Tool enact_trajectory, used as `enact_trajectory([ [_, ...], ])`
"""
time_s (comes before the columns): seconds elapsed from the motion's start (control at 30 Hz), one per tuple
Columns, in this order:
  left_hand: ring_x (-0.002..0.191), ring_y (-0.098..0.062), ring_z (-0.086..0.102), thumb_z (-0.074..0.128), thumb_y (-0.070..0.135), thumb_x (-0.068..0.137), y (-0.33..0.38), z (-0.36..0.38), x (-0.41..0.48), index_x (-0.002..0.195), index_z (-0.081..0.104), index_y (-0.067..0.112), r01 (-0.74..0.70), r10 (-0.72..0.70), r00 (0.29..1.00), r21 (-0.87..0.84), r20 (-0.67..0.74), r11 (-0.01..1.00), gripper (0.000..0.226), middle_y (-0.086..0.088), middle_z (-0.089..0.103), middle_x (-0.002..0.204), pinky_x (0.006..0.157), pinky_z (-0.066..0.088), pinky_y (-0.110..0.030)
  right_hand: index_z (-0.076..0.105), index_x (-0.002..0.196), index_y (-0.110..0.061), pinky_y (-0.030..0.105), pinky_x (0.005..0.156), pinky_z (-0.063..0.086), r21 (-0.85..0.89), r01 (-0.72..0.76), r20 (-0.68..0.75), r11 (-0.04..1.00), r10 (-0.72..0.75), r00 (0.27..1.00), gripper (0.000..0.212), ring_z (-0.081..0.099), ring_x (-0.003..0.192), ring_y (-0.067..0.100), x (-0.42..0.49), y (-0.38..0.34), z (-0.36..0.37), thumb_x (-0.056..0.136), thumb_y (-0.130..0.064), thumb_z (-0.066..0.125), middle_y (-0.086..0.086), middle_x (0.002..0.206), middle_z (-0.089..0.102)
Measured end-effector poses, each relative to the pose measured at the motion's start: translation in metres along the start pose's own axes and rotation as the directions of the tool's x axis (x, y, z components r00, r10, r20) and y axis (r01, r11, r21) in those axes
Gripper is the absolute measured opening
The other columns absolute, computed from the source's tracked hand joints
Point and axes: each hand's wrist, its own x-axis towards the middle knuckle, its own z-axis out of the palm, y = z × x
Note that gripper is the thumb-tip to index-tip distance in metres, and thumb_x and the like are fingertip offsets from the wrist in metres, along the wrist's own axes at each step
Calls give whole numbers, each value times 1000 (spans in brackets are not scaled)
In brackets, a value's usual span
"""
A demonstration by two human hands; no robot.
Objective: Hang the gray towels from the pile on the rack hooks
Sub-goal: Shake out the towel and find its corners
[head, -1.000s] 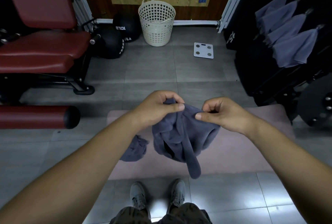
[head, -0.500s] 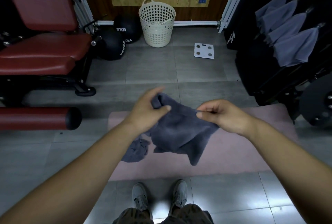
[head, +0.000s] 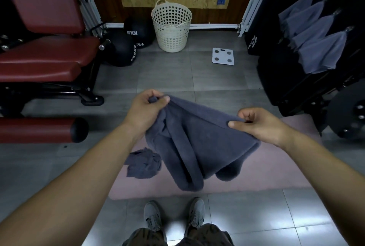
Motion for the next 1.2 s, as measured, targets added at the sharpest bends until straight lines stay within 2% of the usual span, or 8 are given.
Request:
enact_trajectory([
  [0.1,66,1,55,76,8,85,-9,9,-6,90,62,16,-54,5,987,302,160,952,16,4,60,79,65,45,-11,49,63,-14,18,50,33,58,46,19,997,-47,999,37,38,52,5,-2,1,6,91,-22,73,-9,55,42],
  [0.23,109,20,54,80,17,83,-9,37,-26,137,56,30,-173,-1,872,309,490,935,60,20,63,124,88,41,-2,66,83,4,28,66,42,154,133,135,979,-154,979,30,52,71,15,1,-14,25,94,-24,70,7,73,59],
  [0.33,112,6,61,76,23,87,-5,50,-27,124,67,28,-196,-10,806,282,592,939,38,18,70,117,97,46,-16,68,86,6,34,68,39,163,158,165,974,-184,969,38,48,73,19,3,-22,27,94,-31,66,11,75,56],
  [0.5,85,-14,69,76,18,87,-2,40,-20,84,71,19,-3,-64,888,146,455,989,6,-3,74,87,85,56,-35,62,68,-6,31,61,35,31,85,140,996,-89,986,44,44,63,15,3,-11,14,91,-43,70,2,64,49],
  [0.67,70,-7,59,74,10,87,-5,28,-6,78,63,15,-10,-22,972,133,236,991,16,3,63,72,70,49,-22,51,56,-13,25,54,31,-33,21,73,999,-19,997,48,36,54,8,-1,9,0,90,-41,70,-6,55,39],
  [0.9,108,9,61,79,16,84,2,57,-27,134,59,28,-94,-65,842,264,535,960,55,18,69,117,93,47,-10,64,74,0,22,60,40,126,165,173,978,-186,967,32,48,64,10,1,-5,17,93,-25,71,1,65,53],
  [1.0,89,1,69,75,11,88,7,61,-25,99,76,18,-18,-81,863,191,498,981,13,8,76,92,80,51,-12,67,71,-10,20,58,43,133,111,201,985,-136,970,23,52,63,8,4,-4,13,89,-22,74,-3,63,56],
  [1.2,70,7,65,74,10,88,4,49,-12,81,74,16,4,-64,945,183,322,983,10,10,71,76,67,47,-6,49,60,-23,20,52,32,-26,-32,220,999,37,975,40,39,55,7,-1,15,-2,90,-32,74,-9,58,43],
])
